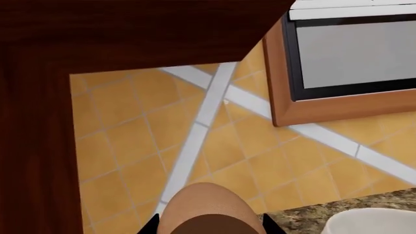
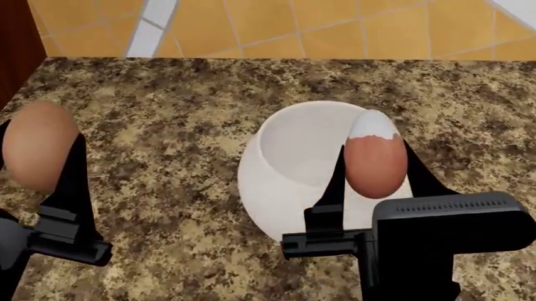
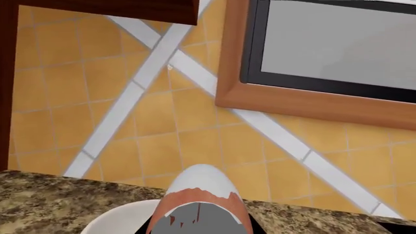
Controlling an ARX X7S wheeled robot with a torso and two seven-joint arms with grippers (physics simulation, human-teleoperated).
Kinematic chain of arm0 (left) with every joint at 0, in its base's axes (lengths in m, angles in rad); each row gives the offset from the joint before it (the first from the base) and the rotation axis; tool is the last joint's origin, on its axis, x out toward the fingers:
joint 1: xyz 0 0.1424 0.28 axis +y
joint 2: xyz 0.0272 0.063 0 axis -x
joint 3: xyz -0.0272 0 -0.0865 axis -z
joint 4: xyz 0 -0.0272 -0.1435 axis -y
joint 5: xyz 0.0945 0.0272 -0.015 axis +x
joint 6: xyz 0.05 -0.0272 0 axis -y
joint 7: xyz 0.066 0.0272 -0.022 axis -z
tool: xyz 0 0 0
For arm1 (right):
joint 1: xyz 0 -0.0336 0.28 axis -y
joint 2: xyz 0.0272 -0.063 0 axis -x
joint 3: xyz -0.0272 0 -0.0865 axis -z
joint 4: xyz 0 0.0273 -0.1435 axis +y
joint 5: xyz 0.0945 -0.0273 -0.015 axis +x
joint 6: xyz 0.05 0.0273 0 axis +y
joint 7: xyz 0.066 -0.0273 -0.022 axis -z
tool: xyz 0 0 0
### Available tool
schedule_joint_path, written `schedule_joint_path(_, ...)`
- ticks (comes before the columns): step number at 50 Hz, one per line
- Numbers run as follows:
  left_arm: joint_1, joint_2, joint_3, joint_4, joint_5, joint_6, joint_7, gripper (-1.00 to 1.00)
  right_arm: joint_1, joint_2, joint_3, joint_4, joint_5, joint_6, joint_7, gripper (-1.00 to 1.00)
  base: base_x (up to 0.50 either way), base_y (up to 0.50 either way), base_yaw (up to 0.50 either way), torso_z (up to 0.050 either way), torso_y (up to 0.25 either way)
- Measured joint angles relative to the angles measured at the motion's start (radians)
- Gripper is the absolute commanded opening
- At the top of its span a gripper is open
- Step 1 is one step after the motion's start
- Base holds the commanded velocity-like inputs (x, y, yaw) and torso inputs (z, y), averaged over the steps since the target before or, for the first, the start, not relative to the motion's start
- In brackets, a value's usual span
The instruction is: Place the eggs and milk next to the bowl.
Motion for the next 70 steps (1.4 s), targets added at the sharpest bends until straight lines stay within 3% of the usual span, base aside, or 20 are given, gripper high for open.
schedule_joint_path(28, -0.004, -0.002, 0.002, -0.011, -0.019, -0.021, -0.009, -1.00, 0.000, 0.002, 0.000, -0.008, 0.004, -0.005, 0.005, -1.00, 0.10, 0.01, 0.00, 0.000, 0.000)
schedule_joint_path(41, -0.071, -0.031, 0.020, -0.048, -0.070, -0.096, 0.042, -1.00, -0.013, 0.010, 0.006, -0.039, 0.026, 0.014, 0.014, -1.00, 0.00, 0.00, 0.00, 0.000, 0.001)
schedule_joint_path(70, -0.109, -0.049, 0.032, -0.061, -0.090, -0.114, 0.068, -1.00, -0.079, 0.031, 0.018, -0.284, 0.359, 0.211, 0.060, -1.00, 0.00, 0.00, 0.00, 0.000, 0.000)
